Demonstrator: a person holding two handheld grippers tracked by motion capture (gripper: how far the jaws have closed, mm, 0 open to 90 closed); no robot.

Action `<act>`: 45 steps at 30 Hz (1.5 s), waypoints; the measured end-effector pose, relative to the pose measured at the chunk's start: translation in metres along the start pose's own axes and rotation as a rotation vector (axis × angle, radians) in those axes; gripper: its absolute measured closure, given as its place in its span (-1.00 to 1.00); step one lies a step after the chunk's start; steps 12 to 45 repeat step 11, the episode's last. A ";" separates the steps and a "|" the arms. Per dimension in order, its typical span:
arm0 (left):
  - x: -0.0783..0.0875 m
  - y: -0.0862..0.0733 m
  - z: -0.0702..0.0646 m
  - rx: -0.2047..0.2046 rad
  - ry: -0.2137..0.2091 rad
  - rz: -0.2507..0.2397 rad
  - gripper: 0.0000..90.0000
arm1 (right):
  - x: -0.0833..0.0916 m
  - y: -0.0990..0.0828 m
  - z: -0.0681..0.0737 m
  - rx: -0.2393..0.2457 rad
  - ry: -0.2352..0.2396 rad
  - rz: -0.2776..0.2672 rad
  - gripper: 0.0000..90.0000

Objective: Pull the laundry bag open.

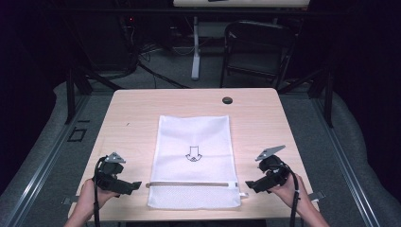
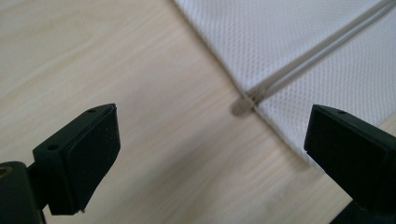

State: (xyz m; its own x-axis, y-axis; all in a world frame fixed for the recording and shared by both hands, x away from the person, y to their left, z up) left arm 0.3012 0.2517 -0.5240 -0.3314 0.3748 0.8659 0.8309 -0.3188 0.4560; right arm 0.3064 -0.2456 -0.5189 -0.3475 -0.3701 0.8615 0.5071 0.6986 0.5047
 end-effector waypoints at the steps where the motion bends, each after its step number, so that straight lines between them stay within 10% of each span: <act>1: 0.000 0.001 0.000 0.021 0.008 0.028 -0.94 | 0.002 -0.007 -0.003 -0.006 -0.007 0.004 -0.90; 8: 0.004 0.004 -0.002 0.011 0.075 -0.022 -0.99 | 0.004 -0.029 -0.016 -0.096 -0.041 -0.009 -0.94; 45: 0.002 0.002 0.004 0.019 0.082 -0.035 -1.00 | 0.002 -0.024 -0.013 -0.048 -0.047 0.024 -0.96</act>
Point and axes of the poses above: each handheld gripper's, and its own axes: x roughly backward along the jaws, y roughly out of its top, z roughly to its left, the point moved 1 cm from there along -x, roughly forward along the jaws, and after that the axes turned 11 degrees about x, right-handed, at the moved point
